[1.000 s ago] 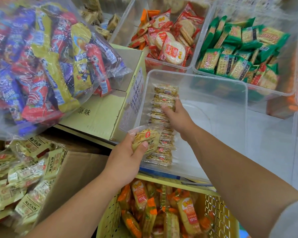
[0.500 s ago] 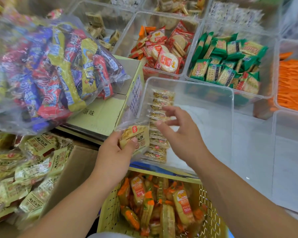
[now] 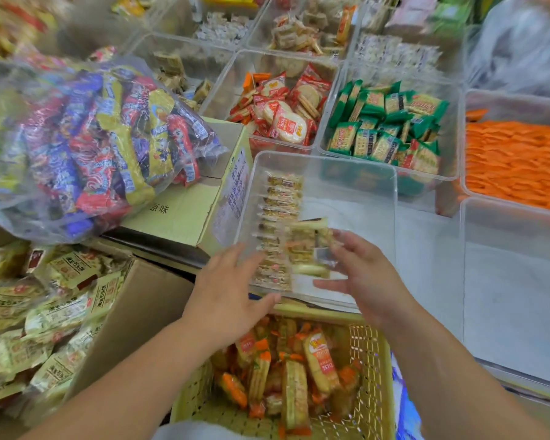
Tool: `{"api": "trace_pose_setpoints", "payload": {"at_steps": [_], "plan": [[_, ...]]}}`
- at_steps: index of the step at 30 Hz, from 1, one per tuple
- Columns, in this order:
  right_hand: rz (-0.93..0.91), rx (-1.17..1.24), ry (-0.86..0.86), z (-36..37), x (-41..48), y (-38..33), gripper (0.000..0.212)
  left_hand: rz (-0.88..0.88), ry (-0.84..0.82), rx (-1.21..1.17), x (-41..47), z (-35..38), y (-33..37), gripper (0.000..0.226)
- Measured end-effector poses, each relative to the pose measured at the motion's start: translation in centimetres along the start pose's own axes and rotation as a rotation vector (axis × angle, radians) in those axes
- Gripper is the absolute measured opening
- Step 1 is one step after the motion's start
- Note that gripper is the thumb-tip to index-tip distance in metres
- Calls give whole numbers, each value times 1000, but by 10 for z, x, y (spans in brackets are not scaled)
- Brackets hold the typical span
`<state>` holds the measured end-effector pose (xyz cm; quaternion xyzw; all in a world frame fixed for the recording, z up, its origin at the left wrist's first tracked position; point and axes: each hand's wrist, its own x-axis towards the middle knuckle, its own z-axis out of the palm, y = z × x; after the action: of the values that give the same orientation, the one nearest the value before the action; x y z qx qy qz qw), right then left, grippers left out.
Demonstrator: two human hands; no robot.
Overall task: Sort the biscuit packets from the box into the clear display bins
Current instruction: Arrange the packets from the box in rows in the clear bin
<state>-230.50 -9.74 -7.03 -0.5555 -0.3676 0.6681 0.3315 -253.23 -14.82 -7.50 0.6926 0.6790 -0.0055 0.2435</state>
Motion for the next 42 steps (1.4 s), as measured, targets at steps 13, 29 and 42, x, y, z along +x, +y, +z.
{"api": "trace_pose_setpoints", "payload": {"at_steps": [13,29,42], "plan": [[106,-1176,-374,-36,53,50,36,-99,-202,17,-4,16,-21,80],[222,-1018,-407,-20,65,44,45,-52,-195,-46,-3,18,-30,73],[-413,-941,-64,118,-25,12,38,-16,286,-371,-130,-22,-113,39]]}}
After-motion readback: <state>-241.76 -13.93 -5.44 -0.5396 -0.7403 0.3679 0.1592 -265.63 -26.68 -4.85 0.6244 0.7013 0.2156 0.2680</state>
